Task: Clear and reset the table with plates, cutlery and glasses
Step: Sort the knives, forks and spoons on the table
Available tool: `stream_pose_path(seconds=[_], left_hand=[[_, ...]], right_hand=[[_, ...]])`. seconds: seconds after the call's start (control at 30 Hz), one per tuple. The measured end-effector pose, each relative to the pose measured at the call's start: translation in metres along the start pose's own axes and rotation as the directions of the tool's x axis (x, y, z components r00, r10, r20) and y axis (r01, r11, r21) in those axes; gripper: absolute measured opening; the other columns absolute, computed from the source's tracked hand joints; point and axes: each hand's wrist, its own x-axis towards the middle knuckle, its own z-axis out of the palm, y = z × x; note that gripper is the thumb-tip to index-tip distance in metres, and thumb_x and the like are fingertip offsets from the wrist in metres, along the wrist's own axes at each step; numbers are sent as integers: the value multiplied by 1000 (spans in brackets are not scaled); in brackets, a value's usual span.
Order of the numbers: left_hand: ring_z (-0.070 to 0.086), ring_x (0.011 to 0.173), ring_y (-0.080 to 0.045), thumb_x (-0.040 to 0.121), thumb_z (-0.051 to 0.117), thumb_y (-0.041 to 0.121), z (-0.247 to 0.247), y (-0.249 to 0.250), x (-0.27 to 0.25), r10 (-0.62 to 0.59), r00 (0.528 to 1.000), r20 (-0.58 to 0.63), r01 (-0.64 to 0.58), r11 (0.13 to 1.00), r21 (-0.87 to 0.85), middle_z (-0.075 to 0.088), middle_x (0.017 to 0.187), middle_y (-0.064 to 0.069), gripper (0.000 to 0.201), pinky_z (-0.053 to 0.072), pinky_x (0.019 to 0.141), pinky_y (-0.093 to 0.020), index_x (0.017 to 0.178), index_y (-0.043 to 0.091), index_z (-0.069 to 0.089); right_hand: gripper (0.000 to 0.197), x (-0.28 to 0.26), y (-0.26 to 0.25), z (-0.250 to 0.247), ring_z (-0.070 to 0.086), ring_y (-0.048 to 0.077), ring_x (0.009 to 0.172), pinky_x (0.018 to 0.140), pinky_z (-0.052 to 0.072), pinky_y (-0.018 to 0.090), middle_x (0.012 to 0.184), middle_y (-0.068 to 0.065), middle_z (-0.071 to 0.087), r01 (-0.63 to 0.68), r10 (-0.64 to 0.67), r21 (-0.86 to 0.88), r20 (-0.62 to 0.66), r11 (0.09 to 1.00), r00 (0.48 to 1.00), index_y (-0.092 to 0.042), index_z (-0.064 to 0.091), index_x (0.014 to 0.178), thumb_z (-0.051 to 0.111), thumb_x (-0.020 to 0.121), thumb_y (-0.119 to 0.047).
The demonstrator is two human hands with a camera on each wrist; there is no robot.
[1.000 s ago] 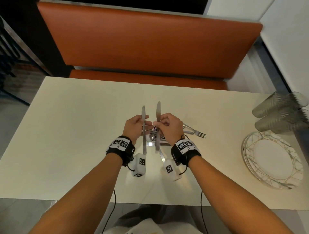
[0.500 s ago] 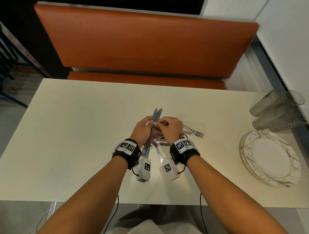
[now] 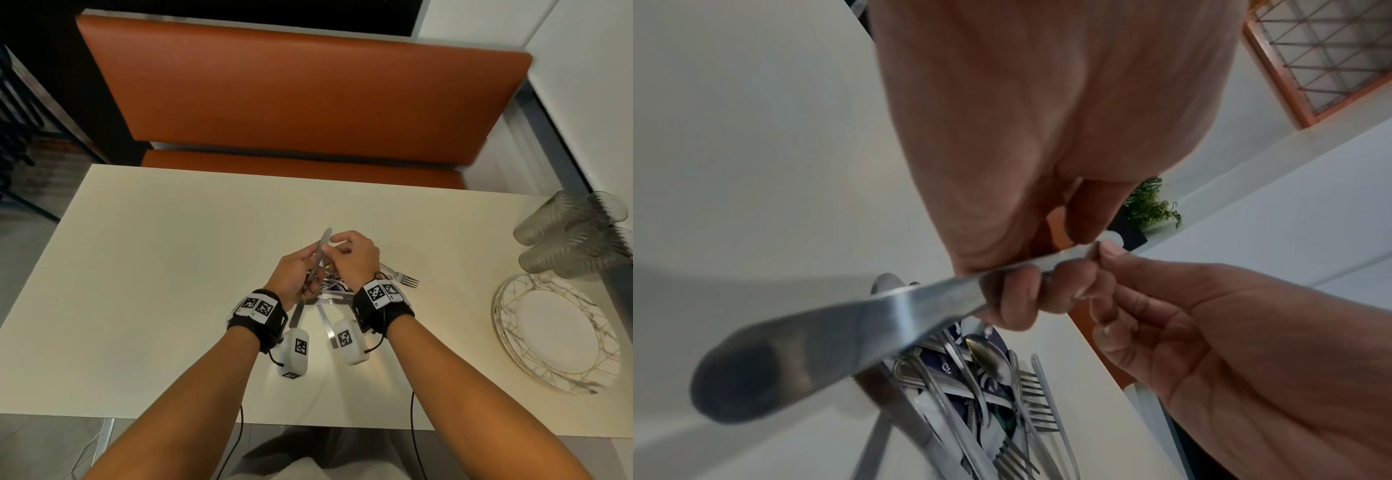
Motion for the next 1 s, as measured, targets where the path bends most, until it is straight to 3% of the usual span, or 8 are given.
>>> stream_pose_path(seconds=[0.1, 0.27, 0.4, 0.57, 0.67, 0.73, 0.87, 1.0], left_hand=[[40, 55, -18, 108, 37, 13, -2, 2, -2, -4, 1000, 1, 4, 1000, 3, 55, 72, -8, 48, 27, 54, -33, 130, 41, 70], [44, 54, -19, 109, 35, 12, -4, 3, -3, -28, 1000, 2, 28, 1000, -3, 57, 73, -11, 44, 29, 53, -31, 132, 27, 69], [49, 54, -24, 109, 33, 14, -9, 1, -5, -56, 998, -17, 56, 998, 20, 60, 72, -12, 32, 39, 52, -29, 114, 6, 64], [33, 48, -14, 108, 32, 14, -18, -11, -8, -79, 992, -100, 87, 993, 82, 37, 59, 1, 33, 26, 45, -24, 86, 11, 57], [28, 44, -12, 107, 32, 13, -28, -20, -7, -112, 976, -185, 119, 993, 24, 35, 54, 5, 32, 23, 46, -26, 82, 13, 53], [28, 45, -12, 105, 33, 12, -36, -25, -7, -141, 960, -241, 144, 990, -7, 36, 52, 6, 28, 23, 49, -29, 83, 13, 52], [30, 45, -12, 103, 34, 11, -48, -34, -8, -193, 934, -300, 187, 981, -50, 39, 52, 6, 25, 23, 50, -29, 87, 11, 53], [31, 44, -12, 103, 34, 10, -56, -37, -11, -206, 924, -323, 203, 978, -42, 40, 52, 5, 25, 25, 47, -28, 88, 10, 54]], right_hand=[[20, 2, -9, -7, 70, 16, 55, 55, 59, 31, 73, 0, 74, 27, -26, 52, -7, 998, 1000, -19, 68, 111, 71, 91, -24], [8, 12, -19, -11, 67, 15, 50, 55, 60, 31, 71, 2, 74, 54, -58, 80, 40, 995, 998, -13, 74, 98, 67, 94, -15], [7, 16, -23, -6, 67, 16, 49, 51, 56, 28, 72, 5, 74, 67, -72, 112, 44, 991, 996, -11, 74, 95, 67, 93, -11], [11, 14, -21, 5, 68, 20, 55, 54, 61, 35, 73, 6, 74, 42, -53, 130, 81, 991, 995, -12, 73, 97, 66, 94, -19], [14, 11, 4, 12, 70, 12, 69, 70, 60, 28, 82, -1, 75, 63, -57, -49, 118, 997, 991, -15, 74, 96, 62, 96, -23], [13, 5, 27, 14, 68, 10, 80, 78, 57, 25, 88, -4, 74, 120, -57, -263, 237, 957, 970, -17, 74, 94, 64, 94, -24], [15, -10, 59, 15, 65, 12, 84, 81, 55, 27, 98, -1, 72, 215, 61, -526, 458, 823, 887, -20, 75, 98, 63, 92, -15], [22, -17, 75, 24, 57, 22, 113, 99, 48, 35, 122, 4, 59, 401, 3, -667, 517, 628, 856, -19, 72, 111, 66, 91, -13]])
